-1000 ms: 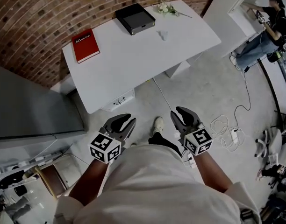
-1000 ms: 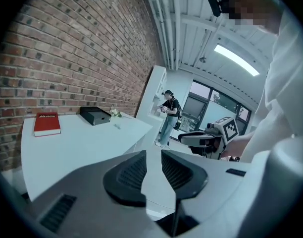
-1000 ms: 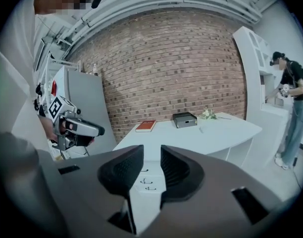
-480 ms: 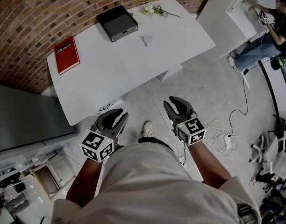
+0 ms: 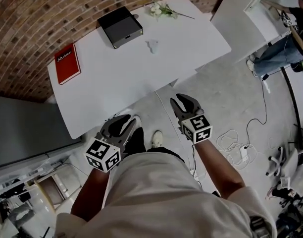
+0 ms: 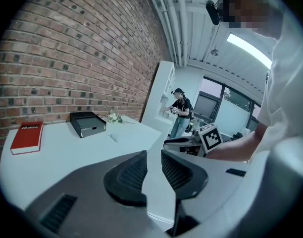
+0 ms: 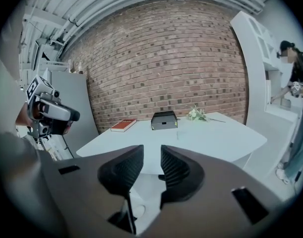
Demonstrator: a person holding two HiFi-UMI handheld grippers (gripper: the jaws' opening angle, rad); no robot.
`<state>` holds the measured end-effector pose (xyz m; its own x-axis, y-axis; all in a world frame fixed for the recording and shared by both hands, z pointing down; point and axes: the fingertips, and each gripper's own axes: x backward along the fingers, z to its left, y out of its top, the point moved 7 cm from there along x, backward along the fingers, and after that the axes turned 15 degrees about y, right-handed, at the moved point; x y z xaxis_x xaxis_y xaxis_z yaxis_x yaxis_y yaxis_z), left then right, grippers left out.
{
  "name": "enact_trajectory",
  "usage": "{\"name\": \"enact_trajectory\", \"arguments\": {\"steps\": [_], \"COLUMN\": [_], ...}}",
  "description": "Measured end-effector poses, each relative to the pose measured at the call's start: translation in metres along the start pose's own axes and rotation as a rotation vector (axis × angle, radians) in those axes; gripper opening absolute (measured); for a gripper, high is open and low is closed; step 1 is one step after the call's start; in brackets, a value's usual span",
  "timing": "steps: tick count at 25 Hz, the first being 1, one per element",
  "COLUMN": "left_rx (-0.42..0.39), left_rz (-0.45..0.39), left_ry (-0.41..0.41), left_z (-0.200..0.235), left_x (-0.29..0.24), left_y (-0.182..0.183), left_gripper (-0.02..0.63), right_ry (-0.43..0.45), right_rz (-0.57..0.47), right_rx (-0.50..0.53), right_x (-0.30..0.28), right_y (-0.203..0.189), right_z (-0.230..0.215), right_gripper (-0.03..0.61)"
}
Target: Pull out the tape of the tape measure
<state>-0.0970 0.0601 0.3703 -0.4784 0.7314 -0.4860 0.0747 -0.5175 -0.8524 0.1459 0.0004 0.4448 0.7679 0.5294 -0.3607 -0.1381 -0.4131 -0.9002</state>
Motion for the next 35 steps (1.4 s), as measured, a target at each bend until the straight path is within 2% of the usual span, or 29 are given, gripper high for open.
{"name": "enact_trajectory", "arguments": {"steps": [7,16,26,35], "left_rx": [-0.003,-0.026,-0.011,0.013], "left_rz": [0.01,0.022,0.05,0.079], "left_ry": [-0.039,-0.092,-0.116,-0.118], "left_z": [0.021,0.071,0.127,0.165], "left_x": [-0.035,-0.079,-0.114,-0.125], "left_y": [0.013,0.043,0.062,0.066], "left_gripper": [0.086,0.086,0.086,0.086], "right_ry": [-0.059,-0.129,-0.187,-0.211], "right_rz": [0.023,0.122,0.188,0.239], "right_rx": [-0.004,-0.019,-0.056,-0.1], "right_x": [-0.039,-0.107,-0.178,-0.227], "right_y": [0.008,0.004,0.009,0.006], "right_z": [-0.037,-0.09,-0.137,-0.168], "right_gripper": [0.089,0.096,0.107,0.144]}}
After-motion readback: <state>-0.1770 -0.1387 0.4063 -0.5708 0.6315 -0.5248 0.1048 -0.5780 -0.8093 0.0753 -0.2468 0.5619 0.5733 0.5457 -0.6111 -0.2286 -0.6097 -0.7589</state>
